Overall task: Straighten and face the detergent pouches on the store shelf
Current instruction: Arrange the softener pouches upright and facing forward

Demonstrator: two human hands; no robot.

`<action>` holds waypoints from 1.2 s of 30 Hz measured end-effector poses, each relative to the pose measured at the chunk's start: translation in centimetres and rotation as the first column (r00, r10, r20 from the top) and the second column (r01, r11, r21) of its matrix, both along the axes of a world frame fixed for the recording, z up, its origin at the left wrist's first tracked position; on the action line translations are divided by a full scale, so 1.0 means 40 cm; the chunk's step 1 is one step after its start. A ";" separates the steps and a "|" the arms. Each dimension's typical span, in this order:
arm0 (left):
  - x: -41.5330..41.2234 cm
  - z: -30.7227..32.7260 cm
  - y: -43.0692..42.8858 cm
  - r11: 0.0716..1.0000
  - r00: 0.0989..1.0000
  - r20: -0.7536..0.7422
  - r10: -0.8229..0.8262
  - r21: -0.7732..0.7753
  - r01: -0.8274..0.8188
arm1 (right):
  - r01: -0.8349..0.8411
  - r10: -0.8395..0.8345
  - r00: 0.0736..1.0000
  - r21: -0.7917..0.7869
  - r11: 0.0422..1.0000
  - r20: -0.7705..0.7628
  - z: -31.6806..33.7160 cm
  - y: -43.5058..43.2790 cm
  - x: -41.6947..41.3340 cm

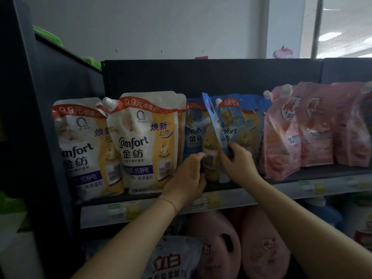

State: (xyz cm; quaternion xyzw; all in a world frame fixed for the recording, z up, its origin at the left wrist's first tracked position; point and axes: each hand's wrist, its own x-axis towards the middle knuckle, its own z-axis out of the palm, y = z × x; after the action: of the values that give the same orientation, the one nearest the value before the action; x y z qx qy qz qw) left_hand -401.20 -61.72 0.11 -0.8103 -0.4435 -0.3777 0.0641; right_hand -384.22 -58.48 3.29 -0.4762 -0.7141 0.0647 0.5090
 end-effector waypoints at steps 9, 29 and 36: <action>0.000 0.004 0.021 0.996 0.995 -0.049 0.087 -0.032 -0.088 | -0.264 0.232 0.954 -0.171 0.949 -0.187 0.023 0.053 0.086; -0.001 0.010 0.023 0.986 0.941 -0.310 0.138 -0.050 -0.161 | 0.081 -0.084 0.959 0.022 0.996 0.270 -0.074 -0.028 0.032; 0.001 0.009 0.030 0.979 0.909 -0.380 0.173 -0.040 -0.202 | 0.031 0.000 0.949 -0.091 0.995 0.315 -0.016 0.016 0.029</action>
State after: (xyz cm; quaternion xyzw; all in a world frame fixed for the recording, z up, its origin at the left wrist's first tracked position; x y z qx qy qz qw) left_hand -401.16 -60.53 0.47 -0.8229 -0.5132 -0.1908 0.1517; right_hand -383.07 -57.83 2.65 -0.5096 -0.7784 0.0177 0.3663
